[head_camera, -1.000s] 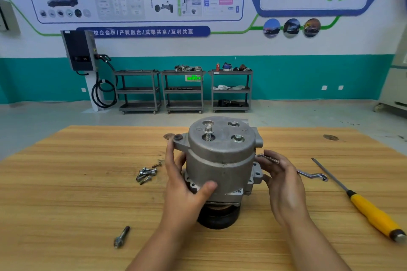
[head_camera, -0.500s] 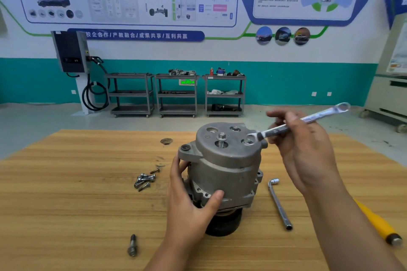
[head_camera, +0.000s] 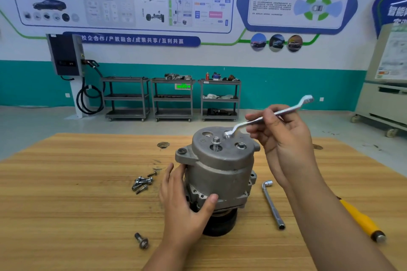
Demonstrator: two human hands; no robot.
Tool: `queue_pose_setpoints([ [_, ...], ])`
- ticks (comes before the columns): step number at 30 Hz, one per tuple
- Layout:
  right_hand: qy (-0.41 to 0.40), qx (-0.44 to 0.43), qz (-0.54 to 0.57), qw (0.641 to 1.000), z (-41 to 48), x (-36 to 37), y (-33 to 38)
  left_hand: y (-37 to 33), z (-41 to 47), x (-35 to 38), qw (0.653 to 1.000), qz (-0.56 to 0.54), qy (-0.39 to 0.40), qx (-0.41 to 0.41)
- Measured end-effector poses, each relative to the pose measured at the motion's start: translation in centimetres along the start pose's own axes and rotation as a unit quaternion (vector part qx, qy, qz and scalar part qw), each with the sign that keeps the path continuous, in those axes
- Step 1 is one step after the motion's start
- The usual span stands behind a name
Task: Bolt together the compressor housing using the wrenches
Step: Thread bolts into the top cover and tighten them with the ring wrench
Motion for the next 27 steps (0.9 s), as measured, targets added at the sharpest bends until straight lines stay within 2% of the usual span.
queue_pose_setpoints([
  [4,0.02,0.06,0.045,0.997,0.0,-0.1,-0.5,0.0,-0.1,0.2,1.0,-0.017,0.004,-0.002],
  [15,0.026,0.028,-0.01,0.999,-0.6,-0.5,-1.5,0.4,-0.4,0.6,1.0,-0.024,0.015,0.002],
  [19,0.035,-0.02,-0.056,0.998,-1.0,-0.6,-1.4,0.6,-0.4,0.6,1.0,-0.022,0.02,0.001],
  [27,0.035,-0.099,-0.058,0.993,-3.4,-0.9,-2.0,0.5,-0.4,0.4,1.0,-0.011,0.016,0.002],
])
Point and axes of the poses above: each hand's wrist, its own z-axis towards the middle knuckle, its own x-axis out of the palm, y = z × x, the point moved 6 cm from there along z, towards the middle knuckle, and after that the axes turned 14 degrees about -y, right-handed, at the moved point
